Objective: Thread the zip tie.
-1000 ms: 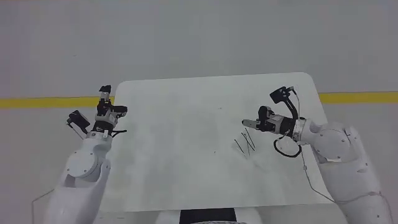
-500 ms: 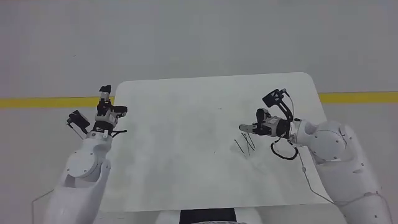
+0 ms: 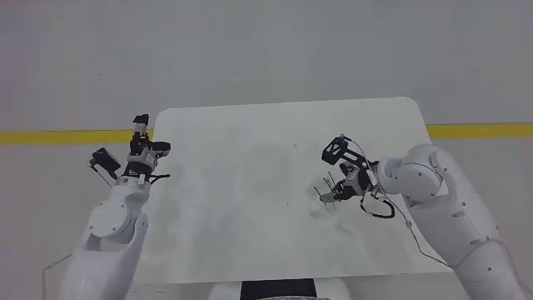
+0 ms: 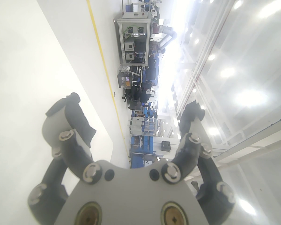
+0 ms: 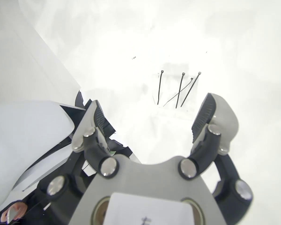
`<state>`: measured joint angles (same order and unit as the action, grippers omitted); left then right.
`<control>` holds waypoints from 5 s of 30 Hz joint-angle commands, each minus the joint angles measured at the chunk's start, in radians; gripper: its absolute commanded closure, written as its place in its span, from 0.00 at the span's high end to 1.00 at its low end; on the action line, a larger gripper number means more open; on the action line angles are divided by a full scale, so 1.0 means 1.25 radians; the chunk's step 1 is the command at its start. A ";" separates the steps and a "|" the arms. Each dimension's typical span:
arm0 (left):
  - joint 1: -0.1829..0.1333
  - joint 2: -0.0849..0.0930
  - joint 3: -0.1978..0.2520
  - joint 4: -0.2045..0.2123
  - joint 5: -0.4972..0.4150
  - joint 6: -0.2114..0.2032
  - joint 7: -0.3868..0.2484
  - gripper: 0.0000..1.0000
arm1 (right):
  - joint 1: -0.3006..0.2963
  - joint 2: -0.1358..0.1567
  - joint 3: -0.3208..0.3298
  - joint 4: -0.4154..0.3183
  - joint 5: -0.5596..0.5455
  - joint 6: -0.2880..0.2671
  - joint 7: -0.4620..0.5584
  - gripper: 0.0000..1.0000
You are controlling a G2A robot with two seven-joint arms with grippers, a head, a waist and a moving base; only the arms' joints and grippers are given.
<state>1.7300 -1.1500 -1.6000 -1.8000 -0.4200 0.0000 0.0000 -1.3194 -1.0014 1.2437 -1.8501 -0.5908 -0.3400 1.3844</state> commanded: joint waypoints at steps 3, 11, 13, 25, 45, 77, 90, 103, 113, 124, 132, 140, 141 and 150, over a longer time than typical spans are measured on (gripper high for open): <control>0.000 0.000 0.000 0.000 0.000 0.000 0.000 1.00 | -0.001 0.000 0.001 0.000 0.000 0.000 -0.001 1.00; 0.000 0.000 0.000 0.000 0.000 0.000 0.000 1.00 | -0.001 0.000 0.001 0.000 0.000 0.000 -0.001 1.00; 0.000 0.000 0.000 0.000 0.000 0.000 0.000 1.00 | -0.002 0.001 -0.013 -0.005 -0.030 0.000 -0.001 1.00; 0.000 0.000 0.000 0.000 0.000 0.000 0.000 1.00 | 0.037 0.020 -0.127 0.042 -0.069 0.000 0.004 1.00; 0.000 0.000 0.000 0.000 0.000 0.000 0.000 1.00 | 0.094 0.044 -0.167 0.137 0.139 0.000 -0.001 1.00; 0.000 0.000 0.000 0.000 0.000 0.000 0.000 1.00 | 0.128 0.038 -0.231 0.166 0.048 0.086 -0.056 1.00; 0.000 0.000 0.000 0.000 0.000 0.000 0.000 1.00 | 0.104 0.048 -0.227 0.123 -0.046 0.112 -0.072 0.48; 0.000 0.000 0.000 0.000 0.000 0.000 0.000 1.00 | 0.099 0.053 -0.225 0.118 -0.068 0.110 -0.075 0.22; 0.000 0.000 0.000 0.000 0.000 0.000 0.000 1.00 | 0.110 0.047 -0.249 0.126 -0.111 0.147 -0.091 0.20; 0.000 0.000 0.000 0.000 0.000 0.000 0.000 1.00 | 0.117 0.039 -0.270 0.139 -0.150 0.188 -0.106 0.14; 0.000 0.000 0.000 0.000 0.000 0.000 0.000 1.00 | 0.139 0.024 -0.304 0.171 -0.167 0.213 -0.123 0.13; 0.000 0.000 0.000 0.000 0.000 0.000 0.000 1.00 | 0.150 0.016 -0.312 0.185 -0.183 0.235 -0.140 0.13; 0.000 0.000 0.000 0.000 0.000 0.000 0.000 1.00 | 0.148 0.016 -0.310 0.183 -0.185 0.235 -0.141 0.13; 0.000 0.000 0.000 0.000 0.000 0.000 0.000 1.00 | 0.129 0.020 -0.291 0.157 -0.204 0.240 -0.139 0.11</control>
<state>1.7300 -1.1500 -1.6000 -1.8000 -0.4200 0.0000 0.0000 -1.1561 -0.9765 0.8772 -1.6516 -0.8430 -0.0400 1.2103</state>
